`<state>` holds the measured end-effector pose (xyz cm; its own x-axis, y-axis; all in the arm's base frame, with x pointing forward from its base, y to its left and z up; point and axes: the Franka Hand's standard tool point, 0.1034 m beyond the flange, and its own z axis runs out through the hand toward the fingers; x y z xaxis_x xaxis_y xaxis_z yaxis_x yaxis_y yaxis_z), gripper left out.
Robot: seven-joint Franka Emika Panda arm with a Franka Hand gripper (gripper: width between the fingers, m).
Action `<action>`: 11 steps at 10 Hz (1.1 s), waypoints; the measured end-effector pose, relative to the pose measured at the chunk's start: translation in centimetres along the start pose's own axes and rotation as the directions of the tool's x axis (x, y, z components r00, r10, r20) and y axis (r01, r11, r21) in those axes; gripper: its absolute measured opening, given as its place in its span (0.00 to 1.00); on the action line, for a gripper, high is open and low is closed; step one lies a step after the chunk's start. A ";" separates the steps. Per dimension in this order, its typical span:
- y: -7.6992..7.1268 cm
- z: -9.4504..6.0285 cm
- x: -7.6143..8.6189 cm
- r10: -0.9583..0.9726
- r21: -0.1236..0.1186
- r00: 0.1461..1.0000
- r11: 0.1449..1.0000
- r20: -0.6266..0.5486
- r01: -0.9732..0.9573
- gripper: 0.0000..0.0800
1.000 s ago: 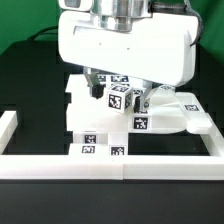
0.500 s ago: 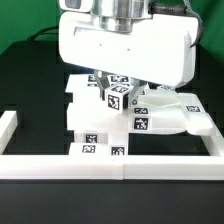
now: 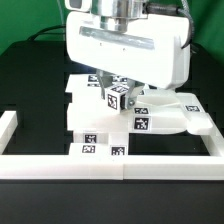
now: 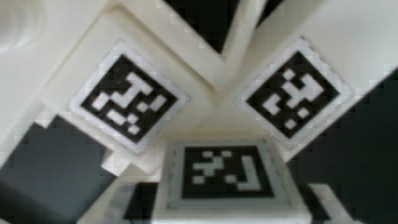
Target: Assemble chair
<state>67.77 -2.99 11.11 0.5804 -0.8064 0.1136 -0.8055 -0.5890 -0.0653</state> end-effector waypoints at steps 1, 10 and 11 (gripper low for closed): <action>0.0 0.0 0.0 0.064 0.000 0.998 0.998 0.000 -0.064 0.34; -0.2 -0.1 -0.1 0.622 0.004 0.783 0.783 0.015 -0.622 0.34; -0.2 -0.1 -0.1 0.667 0.004 0.745 0.745 0.020 -0.667 0.34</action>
Offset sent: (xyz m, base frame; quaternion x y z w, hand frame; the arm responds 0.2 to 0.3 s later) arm 0.0000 0.0000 0.0000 0.0000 0.0000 0.1938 0.9810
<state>67.84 -2.77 11.17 -0.1027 -0.9945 0.0216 -0.9868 0.0991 -0.1284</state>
